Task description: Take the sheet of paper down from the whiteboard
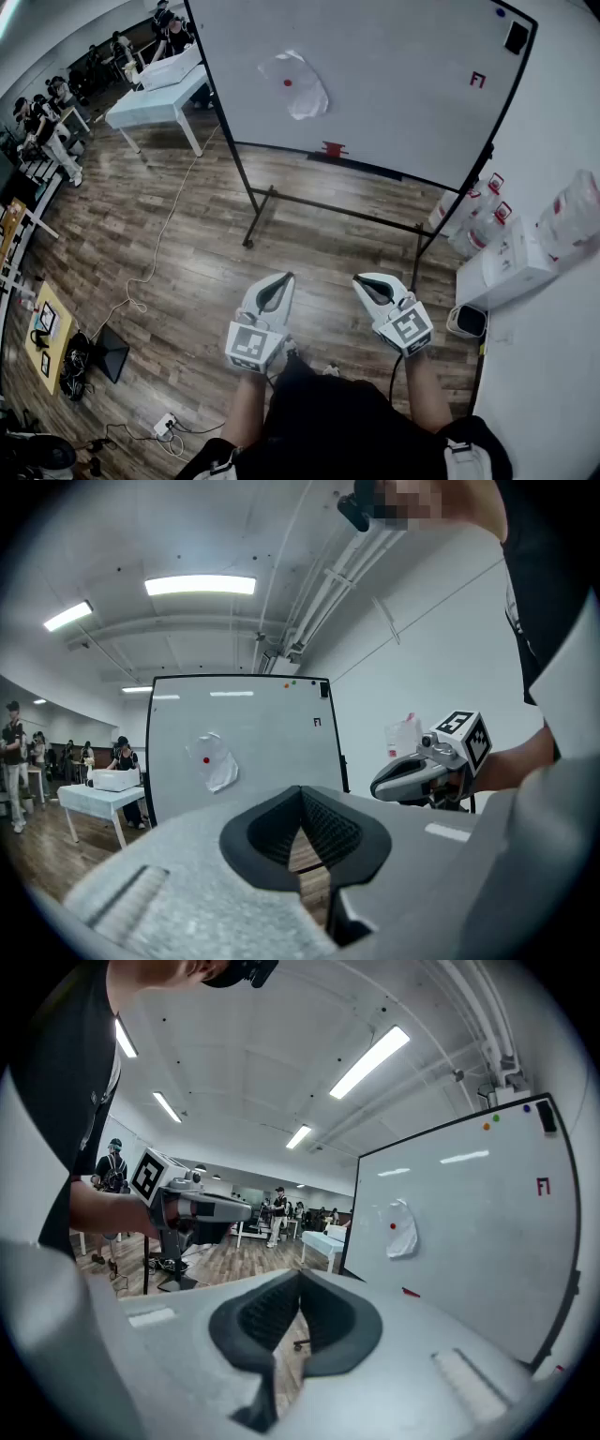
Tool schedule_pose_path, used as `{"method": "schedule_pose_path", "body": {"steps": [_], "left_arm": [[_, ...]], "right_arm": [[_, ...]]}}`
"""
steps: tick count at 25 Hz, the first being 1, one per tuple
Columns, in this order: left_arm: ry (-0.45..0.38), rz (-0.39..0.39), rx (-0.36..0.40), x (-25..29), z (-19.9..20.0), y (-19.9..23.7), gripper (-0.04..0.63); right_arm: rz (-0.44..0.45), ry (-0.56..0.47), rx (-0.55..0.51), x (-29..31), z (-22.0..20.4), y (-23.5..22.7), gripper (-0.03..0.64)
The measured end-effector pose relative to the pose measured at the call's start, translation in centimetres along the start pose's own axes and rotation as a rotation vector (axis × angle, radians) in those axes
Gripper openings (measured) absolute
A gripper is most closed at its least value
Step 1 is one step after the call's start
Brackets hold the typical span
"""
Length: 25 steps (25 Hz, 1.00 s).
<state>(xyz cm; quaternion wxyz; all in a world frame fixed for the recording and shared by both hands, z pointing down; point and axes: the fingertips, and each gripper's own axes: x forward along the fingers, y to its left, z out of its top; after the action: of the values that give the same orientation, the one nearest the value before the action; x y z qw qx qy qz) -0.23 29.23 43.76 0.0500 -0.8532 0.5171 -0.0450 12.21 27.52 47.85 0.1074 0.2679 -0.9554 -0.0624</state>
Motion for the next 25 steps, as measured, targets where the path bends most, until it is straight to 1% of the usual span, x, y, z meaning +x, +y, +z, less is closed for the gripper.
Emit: {"method": "schedule_pose_path", "body": {"steps": [5,10,15,19,22,25], "left_arm": [[-0.002,-0.002,-0.012,0.3,0.0,-0.1,0.011],[-0.018,0.0,-0.023,0.6,0.3,-0.1,0.011],[-0.009,0.005,-0.026,0.8,-0.1,0.1,0.011],[-0.016,0.003,-0.033,0.7,0.0,0.2,0.011],[-0.016,0.005,-0.033,0.7,0.1,0.2,0.011],[-0.013,0.009,-0.03,0.6,0.0,0.2,0.011]], "right_arm": [[-0.005,0.012,0.012,-0.2,-0.5,-0.5,0.003],[0.009,-0.065,0.077,-0.5,0.8,-1.2,0.003],[0.02,-0.071,0.092,-0.5,0.4,-1.7,0.003],[0.052,-0.093,0.108,-0.3,0.6,-1.3,0.003],[0.056,-0.114,0.111,-0.2,1.1,-1.3,0.003],[0.061,-0.108,0.113,-0.1,1.3,-1.3,0.003]]}}
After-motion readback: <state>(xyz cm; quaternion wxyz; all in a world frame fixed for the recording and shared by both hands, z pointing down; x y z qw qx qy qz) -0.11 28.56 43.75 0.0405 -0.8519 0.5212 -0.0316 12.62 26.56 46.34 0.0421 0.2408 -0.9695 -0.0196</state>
